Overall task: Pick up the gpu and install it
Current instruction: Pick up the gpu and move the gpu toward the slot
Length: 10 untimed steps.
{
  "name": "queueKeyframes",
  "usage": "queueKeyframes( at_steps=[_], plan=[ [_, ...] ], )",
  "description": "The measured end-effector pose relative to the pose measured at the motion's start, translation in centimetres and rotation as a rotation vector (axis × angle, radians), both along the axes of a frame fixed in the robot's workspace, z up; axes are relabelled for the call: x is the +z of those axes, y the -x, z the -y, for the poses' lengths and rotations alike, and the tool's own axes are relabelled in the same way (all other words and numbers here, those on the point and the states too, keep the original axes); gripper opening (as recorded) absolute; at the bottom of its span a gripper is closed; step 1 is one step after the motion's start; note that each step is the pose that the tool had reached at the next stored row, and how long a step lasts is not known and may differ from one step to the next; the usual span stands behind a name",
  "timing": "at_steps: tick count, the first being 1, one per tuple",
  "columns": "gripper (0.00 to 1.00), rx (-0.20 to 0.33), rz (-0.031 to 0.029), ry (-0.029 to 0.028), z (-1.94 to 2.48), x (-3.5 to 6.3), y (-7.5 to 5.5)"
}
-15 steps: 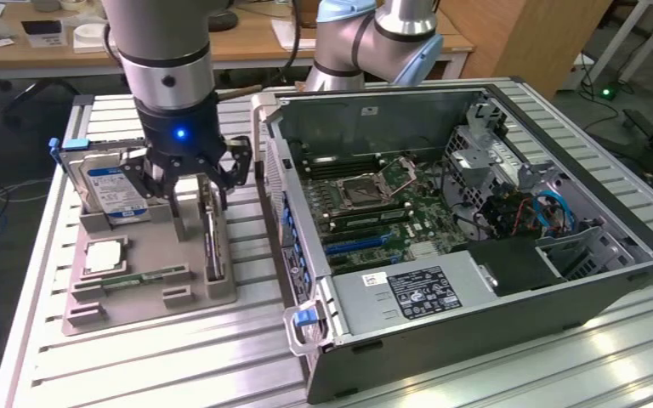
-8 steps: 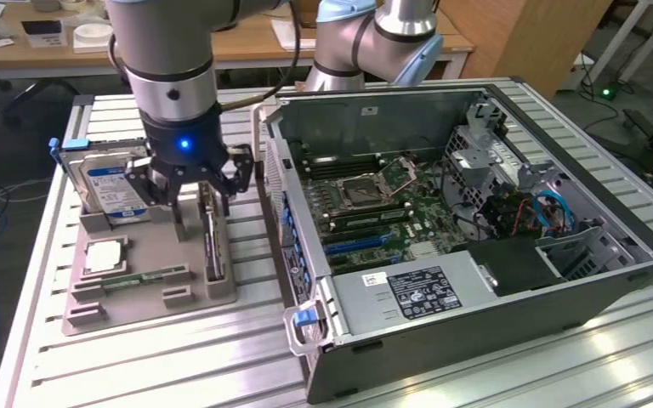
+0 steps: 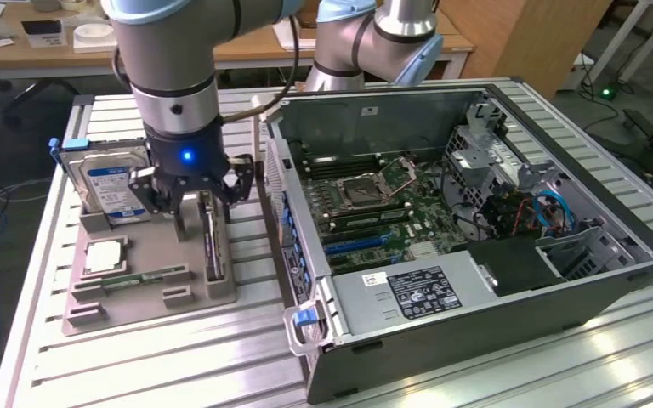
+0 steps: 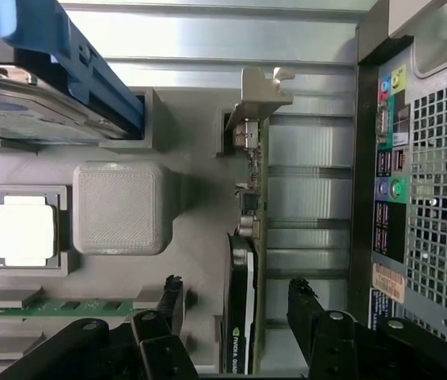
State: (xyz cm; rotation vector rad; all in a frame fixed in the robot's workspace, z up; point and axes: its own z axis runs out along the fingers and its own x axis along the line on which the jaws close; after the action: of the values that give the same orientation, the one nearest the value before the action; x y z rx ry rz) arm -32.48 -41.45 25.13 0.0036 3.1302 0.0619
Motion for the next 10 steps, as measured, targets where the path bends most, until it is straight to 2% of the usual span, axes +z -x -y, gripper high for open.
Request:
queueKeyframes(
  at_steps=[10],
  plan=[
    [0.65,-0.008,-0.0001,0.0001,0.14,-1.8,-0.2]
  ],
)
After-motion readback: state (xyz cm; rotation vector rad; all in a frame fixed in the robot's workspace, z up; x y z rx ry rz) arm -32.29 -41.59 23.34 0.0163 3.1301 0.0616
